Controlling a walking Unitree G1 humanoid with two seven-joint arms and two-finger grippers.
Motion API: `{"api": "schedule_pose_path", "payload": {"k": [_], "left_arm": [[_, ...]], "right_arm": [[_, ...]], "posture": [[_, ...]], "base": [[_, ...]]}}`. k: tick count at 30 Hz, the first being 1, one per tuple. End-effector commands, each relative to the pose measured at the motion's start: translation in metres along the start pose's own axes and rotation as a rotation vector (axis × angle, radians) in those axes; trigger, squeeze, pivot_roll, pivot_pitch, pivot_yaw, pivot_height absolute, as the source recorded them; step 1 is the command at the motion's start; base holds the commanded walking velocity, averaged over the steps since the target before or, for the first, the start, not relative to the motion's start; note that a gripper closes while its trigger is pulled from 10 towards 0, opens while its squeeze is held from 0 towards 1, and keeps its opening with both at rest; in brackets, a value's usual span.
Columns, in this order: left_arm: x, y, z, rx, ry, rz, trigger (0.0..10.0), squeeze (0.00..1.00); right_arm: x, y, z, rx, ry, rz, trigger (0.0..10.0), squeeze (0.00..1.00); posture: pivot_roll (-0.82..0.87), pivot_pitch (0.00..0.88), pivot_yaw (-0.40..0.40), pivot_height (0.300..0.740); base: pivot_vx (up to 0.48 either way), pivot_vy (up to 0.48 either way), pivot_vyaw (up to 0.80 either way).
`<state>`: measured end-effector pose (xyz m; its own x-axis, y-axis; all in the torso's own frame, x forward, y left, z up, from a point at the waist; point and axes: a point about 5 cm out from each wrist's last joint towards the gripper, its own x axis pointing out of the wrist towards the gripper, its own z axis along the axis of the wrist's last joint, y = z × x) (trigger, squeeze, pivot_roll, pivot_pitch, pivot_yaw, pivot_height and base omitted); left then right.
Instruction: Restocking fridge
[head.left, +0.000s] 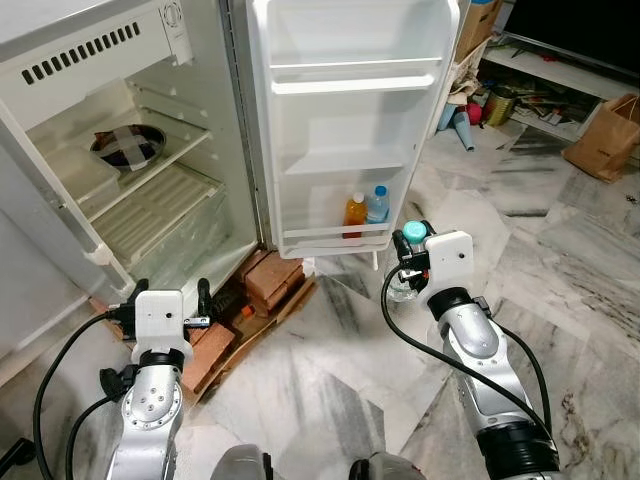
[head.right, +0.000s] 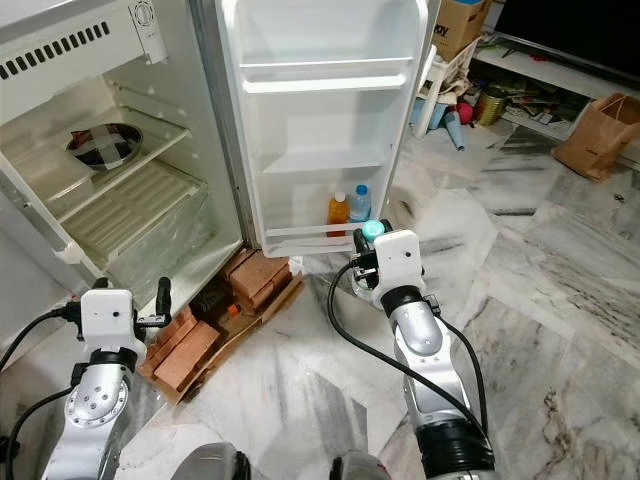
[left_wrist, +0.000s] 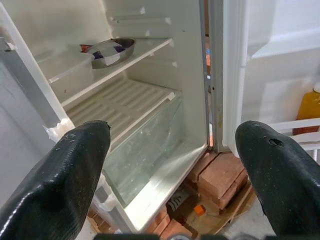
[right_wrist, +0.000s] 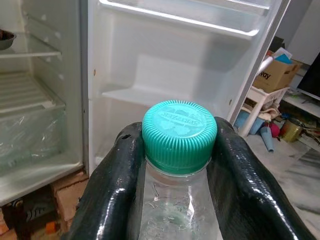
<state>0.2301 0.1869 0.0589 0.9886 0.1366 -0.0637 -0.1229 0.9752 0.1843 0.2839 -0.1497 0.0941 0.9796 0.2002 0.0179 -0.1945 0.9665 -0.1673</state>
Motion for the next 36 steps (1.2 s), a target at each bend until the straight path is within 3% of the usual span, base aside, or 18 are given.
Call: {"api": "schedule_pose_path", "payload": {"k": [1, 11, 36], "left_arm": [[-0.001, 0.006, 0.001, -0.002, 0.002, 0.010, 10.0, 0.00], [0.002, 0.002, 0.004, -0.005, -0.018, -0.032, 10.0, 0.00], [0.003, 0.001, 0.002, -0.011, 0.002, 0.000, 10.0, 0.00]], "right_arm": [[0.002, 0.002, 0.006, 0.001, -0.024, 0.013, 10.0, 0.00], [0.004, -0.002, 0.007, -0.010, -0.022, 0.004, 10.0, 0.00], [0.011, 0.001, 0.002, -0.024, 0.005, 0.029, 10.0, 0.00]], "posture": [[0.09, 0.094, -0.023, 0.740], [0.09, 0.112, -0.020, 0.740], [0.09, 0.114, -0.036, 0.740]], "base": [[0.289, 0.382, 0.00], [0.297, 0.376, 0.00], [0.448, 0.000, 0.00]]}}
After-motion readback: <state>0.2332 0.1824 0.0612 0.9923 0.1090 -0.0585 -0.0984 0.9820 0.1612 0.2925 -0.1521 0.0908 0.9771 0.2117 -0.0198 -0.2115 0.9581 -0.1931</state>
